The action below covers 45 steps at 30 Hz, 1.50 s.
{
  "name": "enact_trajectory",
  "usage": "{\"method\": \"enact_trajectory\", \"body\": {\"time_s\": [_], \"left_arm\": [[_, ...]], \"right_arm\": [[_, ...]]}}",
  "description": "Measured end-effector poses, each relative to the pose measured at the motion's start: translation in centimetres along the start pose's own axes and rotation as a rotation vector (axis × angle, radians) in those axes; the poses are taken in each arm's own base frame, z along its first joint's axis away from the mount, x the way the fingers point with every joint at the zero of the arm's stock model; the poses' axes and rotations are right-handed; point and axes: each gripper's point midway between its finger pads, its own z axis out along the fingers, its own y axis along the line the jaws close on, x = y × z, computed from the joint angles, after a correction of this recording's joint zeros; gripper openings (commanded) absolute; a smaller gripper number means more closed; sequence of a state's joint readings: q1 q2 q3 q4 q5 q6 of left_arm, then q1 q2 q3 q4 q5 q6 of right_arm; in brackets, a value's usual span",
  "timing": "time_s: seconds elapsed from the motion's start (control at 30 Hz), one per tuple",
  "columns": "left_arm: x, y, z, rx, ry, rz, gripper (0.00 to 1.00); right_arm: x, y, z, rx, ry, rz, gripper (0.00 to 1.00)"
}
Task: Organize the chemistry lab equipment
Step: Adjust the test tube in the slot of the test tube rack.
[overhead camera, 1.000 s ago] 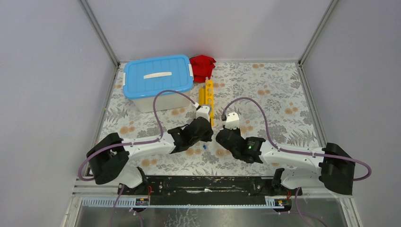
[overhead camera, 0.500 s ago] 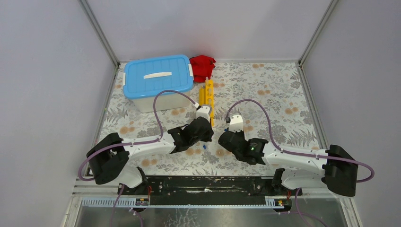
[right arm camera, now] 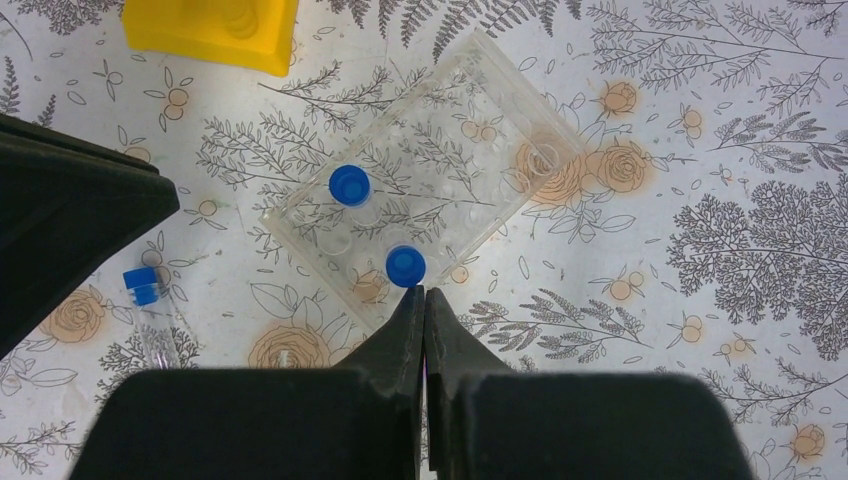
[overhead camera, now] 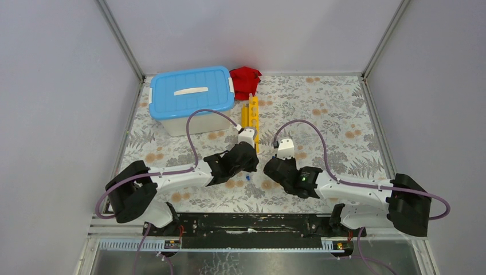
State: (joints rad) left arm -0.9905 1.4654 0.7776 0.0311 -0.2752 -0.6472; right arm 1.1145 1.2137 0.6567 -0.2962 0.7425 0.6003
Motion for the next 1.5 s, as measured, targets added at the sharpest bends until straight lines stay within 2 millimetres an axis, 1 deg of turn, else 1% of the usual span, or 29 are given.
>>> {"method": "enact_trajectory", "body": {"time_s": [0.37, 0.63, 0.93, 1.33, 1.43, 1.5], "left_arm": [[0.3, 0.2, 0.2, -0.006, 0.009, 0.003, 0.16], [0.4, 0.1, 0.3, -0.004, 0.011, 0.003, 0.16], [0.0, -0.1, 0.4, 0.006, -0.004, -0.004, 0.16], [0.0, -0.1, 0.4, 0.007, -0.004, -0.012, 0.16], [0.0, -0.1, 0.4, 0.007, -0.004, -0.012, 0.16], [0.0, -0.1, 0.4, 0.007, -0.004, -0.012, 0.16]], "right_arm": [[-0.2, -0.1, 1.0, 0.015, -0.002, -0.001, 0.01], [0.1, -0.1, 1.5, 0.025, 0.006, -0.022, 0.00], [-0.1, -0.2, 1.7, 0.029, 0.004, -0.016, 0.00], [-0.2, -0.2, 1.8, 0.028, 0.004, -0.010, 0.00], [-0.2, -0.4, 1.9, 0.032, 0.003, -0.008, 0.02], [-0.3, -0.4, 1.8, 0.034, 0.000, -0.006, 0.06]]}}
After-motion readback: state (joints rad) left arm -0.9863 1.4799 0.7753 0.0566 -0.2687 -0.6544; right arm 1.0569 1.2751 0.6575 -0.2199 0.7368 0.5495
